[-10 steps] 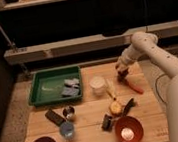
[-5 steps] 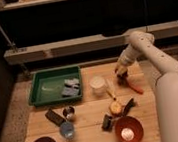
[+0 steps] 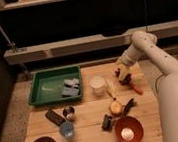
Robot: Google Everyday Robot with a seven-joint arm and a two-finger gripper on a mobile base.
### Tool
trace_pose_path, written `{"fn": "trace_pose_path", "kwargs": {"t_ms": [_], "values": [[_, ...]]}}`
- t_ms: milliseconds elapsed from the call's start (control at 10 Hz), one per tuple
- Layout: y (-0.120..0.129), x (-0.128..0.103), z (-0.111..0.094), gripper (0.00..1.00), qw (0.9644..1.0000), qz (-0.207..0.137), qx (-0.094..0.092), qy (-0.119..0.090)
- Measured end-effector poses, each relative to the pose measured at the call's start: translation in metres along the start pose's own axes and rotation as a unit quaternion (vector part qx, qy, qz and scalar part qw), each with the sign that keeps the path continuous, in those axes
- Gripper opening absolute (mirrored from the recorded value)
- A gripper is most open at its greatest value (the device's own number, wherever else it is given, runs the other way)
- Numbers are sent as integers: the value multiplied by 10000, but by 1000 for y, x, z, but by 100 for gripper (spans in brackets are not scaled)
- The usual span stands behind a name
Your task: Place grapes in table surface
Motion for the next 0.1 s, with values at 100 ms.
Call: {"fn": "trace_pose_path", "kwargs": {"t_ms": [100], "values": [[0, 2, -3, 80, 10000, 10, 17, -22]]}}
